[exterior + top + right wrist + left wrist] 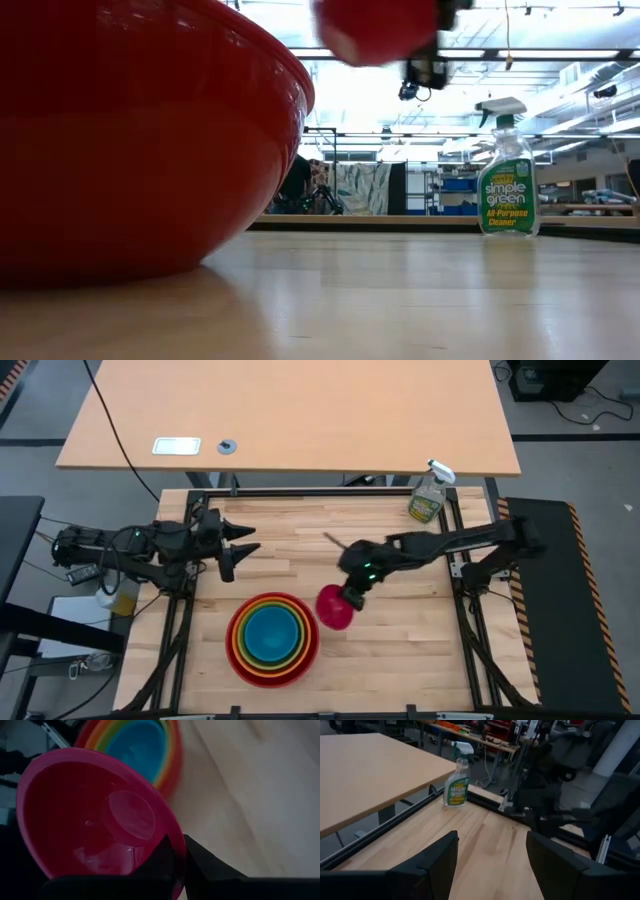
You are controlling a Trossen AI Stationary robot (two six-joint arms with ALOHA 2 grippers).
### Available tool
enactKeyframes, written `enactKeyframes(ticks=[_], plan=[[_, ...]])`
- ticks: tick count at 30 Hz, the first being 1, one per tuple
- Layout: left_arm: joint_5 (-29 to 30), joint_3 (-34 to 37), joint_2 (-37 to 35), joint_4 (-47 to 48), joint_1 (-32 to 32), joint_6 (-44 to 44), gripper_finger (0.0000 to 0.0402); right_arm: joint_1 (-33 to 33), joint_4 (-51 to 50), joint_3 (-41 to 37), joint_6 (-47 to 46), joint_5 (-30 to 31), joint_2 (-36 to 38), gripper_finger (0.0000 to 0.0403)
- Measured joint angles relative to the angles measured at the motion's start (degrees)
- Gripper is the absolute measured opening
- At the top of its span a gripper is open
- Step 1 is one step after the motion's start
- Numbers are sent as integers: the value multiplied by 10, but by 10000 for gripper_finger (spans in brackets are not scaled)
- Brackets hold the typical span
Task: Nest bowls inside each other
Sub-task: Stack the red bowl on top of the blue bowl
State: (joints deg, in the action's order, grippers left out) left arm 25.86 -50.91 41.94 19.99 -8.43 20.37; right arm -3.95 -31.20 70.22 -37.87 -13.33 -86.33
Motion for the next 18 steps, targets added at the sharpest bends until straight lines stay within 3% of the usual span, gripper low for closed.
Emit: enactKeyframes(ticks=[9, 18], plan=[[0, -2, -25, 29, 0, 26, 237, -9, 30, 214, 58, 32, -168, 31], [0, -2, -51, 60, 0, 37, 237, -23, 16, 360, 93, 2, -301, 32]])
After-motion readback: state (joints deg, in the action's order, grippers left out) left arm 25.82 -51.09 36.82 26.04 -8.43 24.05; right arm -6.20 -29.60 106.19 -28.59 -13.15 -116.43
